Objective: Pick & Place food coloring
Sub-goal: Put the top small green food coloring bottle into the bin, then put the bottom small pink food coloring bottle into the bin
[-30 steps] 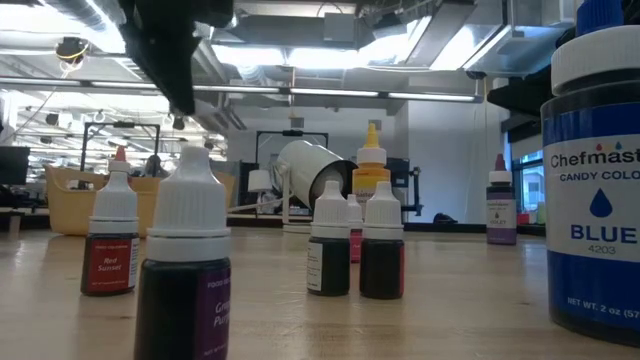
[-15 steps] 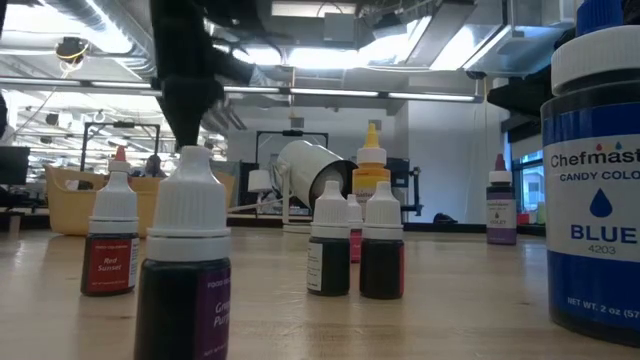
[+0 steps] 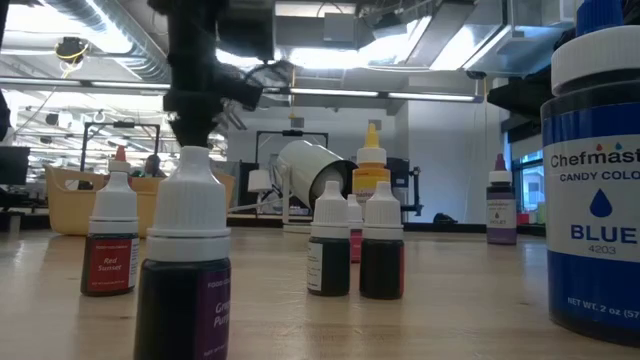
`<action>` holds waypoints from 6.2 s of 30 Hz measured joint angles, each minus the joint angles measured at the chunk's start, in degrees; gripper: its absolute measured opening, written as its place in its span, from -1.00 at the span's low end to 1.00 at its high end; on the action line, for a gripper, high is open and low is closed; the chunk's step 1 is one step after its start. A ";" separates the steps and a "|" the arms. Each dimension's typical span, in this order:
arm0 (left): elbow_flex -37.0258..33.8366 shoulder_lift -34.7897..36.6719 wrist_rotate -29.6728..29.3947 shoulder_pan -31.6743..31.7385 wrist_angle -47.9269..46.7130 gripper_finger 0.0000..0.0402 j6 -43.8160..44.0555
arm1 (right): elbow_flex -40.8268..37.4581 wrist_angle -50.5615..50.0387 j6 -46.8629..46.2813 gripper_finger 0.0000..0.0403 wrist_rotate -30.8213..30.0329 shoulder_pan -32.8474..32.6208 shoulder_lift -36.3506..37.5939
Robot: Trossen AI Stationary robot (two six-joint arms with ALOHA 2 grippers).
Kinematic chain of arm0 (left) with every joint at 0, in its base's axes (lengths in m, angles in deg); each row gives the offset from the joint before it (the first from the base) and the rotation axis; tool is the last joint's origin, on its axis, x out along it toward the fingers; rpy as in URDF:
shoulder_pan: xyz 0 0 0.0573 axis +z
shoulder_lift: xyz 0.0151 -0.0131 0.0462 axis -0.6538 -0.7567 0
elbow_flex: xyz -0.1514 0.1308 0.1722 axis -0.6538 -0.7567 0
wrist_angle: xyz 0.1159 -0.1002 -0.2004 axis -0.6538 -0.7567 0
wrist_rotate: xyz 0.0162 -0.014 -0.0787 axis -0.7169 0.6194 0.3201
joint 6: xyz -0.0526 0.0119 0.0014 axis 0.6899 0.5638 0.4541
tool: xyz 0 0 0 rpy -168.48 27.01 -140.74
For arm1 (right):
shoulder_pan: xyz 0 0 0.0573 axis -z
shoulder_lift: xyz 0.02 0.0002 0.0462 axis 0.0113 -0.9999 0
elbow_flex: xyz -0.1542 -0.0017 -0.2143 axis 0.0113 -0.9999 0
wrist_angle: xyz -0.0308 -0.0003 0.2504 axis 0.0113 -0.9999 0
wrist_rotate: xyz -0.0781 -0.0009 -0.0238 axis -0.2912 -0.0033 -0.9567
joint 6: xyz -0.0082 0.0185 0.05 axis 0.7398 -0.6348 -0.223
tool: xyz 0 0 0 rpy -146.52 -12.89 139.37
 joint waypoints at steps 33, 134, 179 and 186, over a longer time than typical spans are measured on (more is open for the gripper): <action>-9.60 0.04 1.69 2.31 11.28 -0.39 -3.80 | 0.00 0.02 0.26 -0.69 -0.01 0.01 -0.01; 3.58 -9.40 5.15 -45.98 -5.96 -0.66 62.14 | -0.01 0.02 0.26 -0.69 -0.02 0.00 0.00; -10.53 0.13 2.26 -0.72 14.25 -0.59 22.64 | 0.00 0.00 0.27 -0.69 -0.04 0.01 0.00; -10.75 0.13 1.69 -0.60 14.45 -0.51 22.65 | 0.00 0.00 0.28 -0.69 -0.02 0.02 0.00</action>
